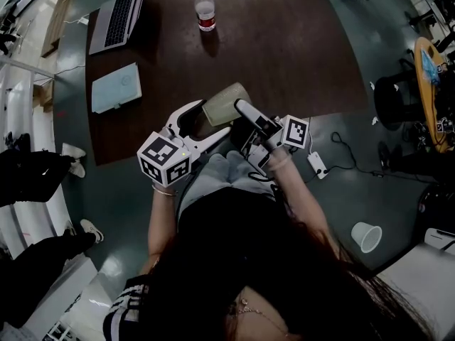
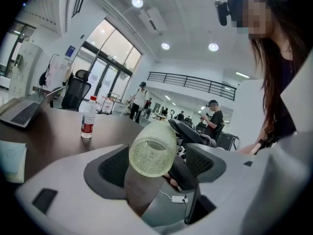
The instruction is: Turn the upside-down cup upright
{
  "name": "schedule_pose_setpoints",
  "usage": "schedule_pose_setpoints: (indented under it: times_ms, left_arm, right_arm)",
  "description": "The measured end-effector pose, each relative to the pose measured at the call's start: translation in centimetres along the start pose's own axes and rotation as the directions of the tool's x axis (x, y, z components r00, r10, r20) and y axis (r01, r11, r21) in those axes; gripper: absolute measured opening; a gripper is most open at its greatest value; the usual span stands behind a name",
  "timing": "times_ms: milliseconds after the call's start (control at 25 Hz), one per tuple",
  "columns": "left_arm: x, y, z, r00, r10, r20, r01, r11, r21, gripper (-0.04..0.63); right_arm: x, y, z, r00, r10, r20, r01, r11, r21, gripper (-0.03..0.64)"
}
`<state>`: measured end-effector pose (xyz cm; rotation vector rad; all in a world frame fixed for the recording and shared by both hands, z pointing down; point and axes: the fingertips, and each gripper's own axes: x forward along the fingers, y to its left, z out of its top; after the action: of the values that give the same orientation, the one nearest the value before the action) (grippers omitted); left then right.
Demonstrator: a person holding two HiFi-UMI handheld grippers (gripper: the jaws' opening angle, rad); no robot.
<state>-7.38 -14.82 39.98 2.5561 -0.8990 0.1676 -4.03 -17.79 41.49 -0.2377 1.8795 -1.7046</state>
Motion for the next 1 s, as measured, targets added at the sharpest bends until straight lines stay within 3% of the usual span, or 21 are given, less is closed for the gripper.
schedule_pose_setpoints:
  times_ms: [280, 360, 1000]
  left_arm:
    - [-0.1, 0.4, 0.2, 1.0, 0.008, 0.016, -0.008, 1.0, 0.005, 0.363]
    - [-0.3, 0.7, 0.3, 0.999, 0.023, 0.025, -0.023, 1.0, 0.012, 0.296]
    - [-0.3, 1.1, 0.4, 0.999, 0.039, 0.035, -0.04, 0.999, 0.028, 0.29]
  right_arm:
    - [0.1, -0.1, 0.0, 1.0, 0.007, 0.002, -0.007, 1.0, 0.012, 0.354]
    - [0.1, -0.1, 0.0, 1.0, 0.013, 0.006, -0.014, 1.0, 0.021, 0.354]
    - [0.5, -0.3, 0.3, 0.999, 0.044, 0.008, -0.044, 0.998, 0.041, 0.354]
